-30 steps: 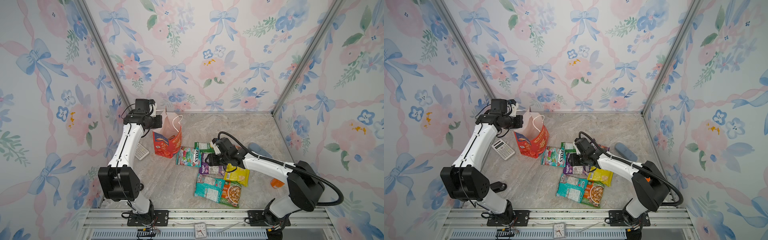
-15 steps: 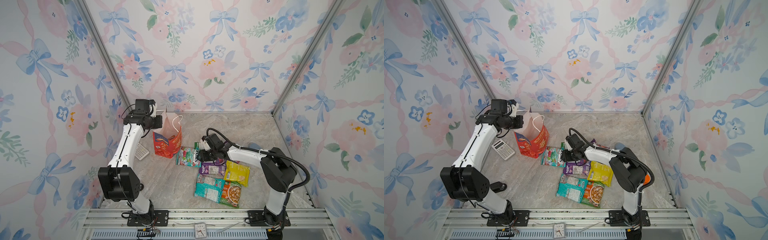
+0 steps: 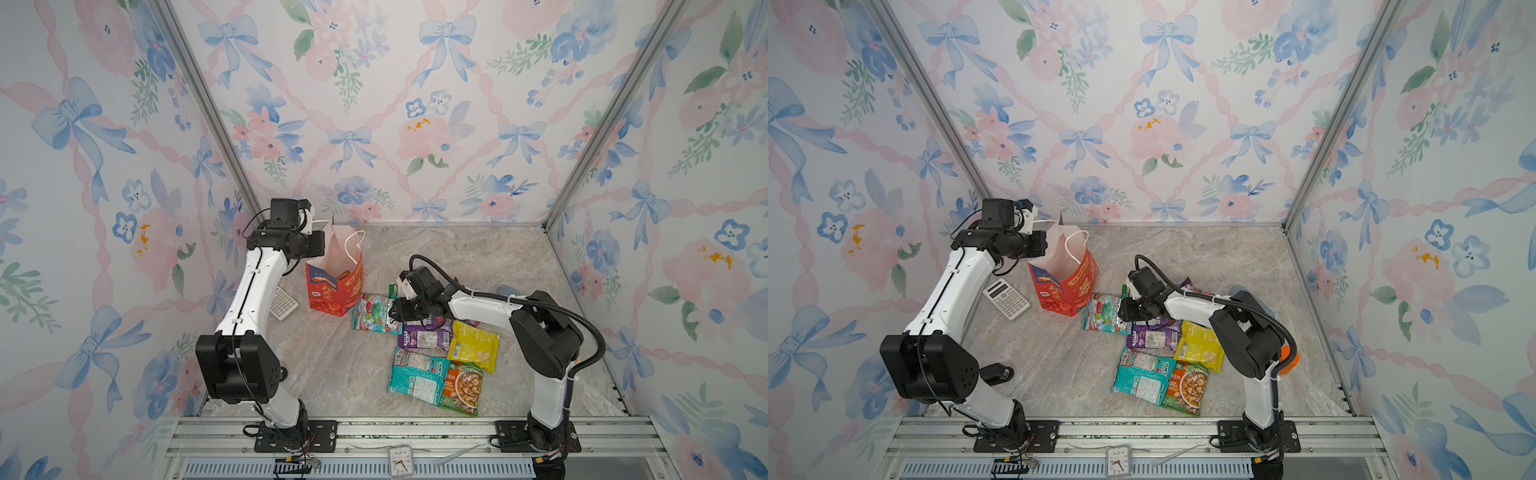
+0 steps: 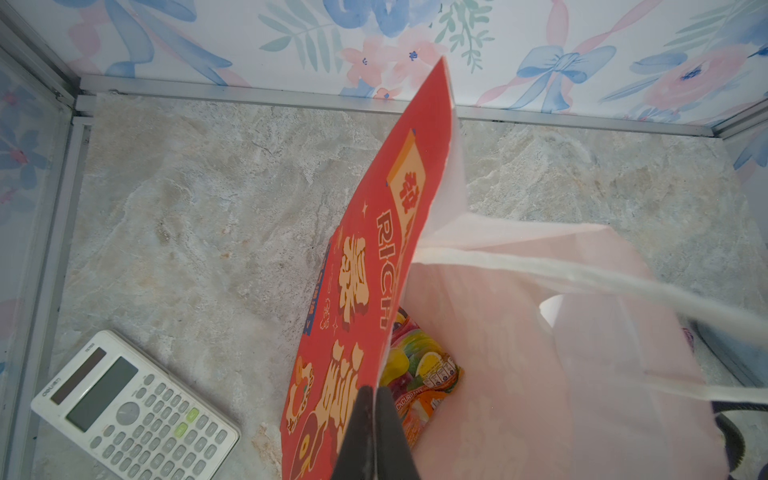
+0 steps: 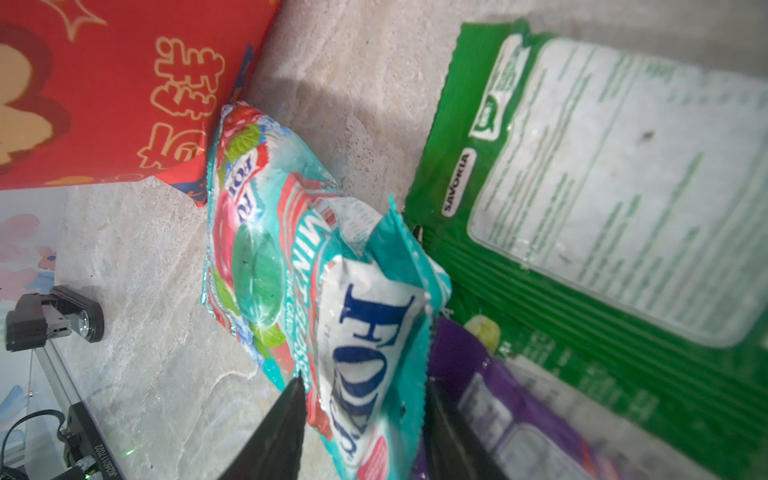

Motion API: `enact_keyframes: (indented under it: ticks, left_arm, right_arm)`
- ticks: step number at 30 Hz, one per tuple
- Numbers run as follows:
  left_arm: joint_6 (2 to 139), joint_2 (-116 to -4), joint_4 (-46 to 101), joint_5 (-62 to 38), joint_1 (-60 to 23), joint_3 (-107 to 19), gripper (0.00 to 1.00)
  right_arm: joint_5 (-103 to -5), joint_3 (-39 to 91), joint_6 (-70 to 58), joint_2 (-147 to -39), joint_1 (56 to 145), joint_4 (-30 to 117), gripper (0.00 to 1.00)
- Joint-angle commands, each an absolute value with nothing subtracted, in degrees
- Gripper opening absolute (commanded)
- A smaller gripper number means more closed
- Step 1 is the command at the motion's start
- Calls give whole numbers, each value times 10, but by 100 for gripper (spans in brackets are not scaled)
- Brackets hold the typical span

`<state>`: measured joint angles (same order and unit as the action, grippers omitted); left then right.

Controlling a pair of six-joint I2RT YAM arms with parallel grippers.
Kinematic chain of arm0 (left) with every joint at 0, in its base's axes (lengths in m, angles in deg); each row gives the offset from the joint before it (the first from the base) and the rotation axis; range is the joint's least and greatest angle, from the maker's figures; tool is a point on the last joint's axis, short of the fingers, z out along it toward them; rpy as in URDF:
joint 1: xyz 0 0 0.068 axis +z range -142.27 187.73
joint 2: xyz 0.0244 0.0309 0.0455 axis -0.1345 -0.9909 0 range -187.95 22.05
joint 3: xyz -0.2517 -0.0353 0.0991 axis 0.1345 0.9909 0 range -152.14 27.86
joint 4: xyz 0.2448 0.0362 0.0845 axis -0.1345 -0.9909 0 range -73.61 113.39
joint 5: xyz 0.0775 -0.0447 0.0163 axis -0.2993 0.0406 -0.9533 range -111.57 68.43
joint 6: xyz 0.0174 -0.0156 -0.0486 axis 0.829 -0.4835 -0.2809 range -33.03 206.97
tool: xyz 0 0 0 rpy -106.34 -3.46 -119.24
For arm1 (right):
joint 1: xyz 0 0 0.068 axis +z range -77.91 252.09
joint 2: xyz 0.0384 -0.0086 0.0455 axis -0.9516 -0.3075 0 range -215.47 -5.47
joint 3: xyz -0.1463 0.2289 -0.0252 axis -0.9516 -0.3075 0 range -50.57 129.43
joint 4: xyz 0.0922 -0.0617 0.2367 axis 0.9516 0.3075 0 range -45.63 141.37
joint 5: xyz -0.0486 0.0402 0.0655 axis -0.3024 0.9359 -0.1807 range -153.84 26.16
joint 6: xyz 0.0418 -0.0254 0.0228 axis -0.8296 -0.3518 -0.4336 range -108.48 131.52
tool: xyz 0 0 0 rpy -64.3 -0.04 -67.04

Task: Place the snacks into the paper bag
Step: 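Lower the right gripper and close it on the mint Fox's packet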

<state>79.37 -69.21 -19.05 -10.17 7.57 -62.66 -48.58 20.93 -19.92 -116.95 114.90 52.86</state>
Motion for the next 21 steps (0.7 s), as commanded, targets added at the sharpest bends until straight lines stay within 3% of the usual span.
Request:
enact_keyframes:
  ticks: [1, 8, 21]
  left_arm:
    - [794, -690, -201, -94, 79, -612, 0]
    - [794, -688, -202, -92, 79, -612, 0]
    - [796, -684, -202, -86, 79, -612, 0]
  right_arm:
    - [-480, 225, -203, -1183, 1149, 515, 44]
    - [-475, 230, -207, -1177, 1149, 512, 22]
    - [-490, 253, -167, -1101, 1148, 564, 3]
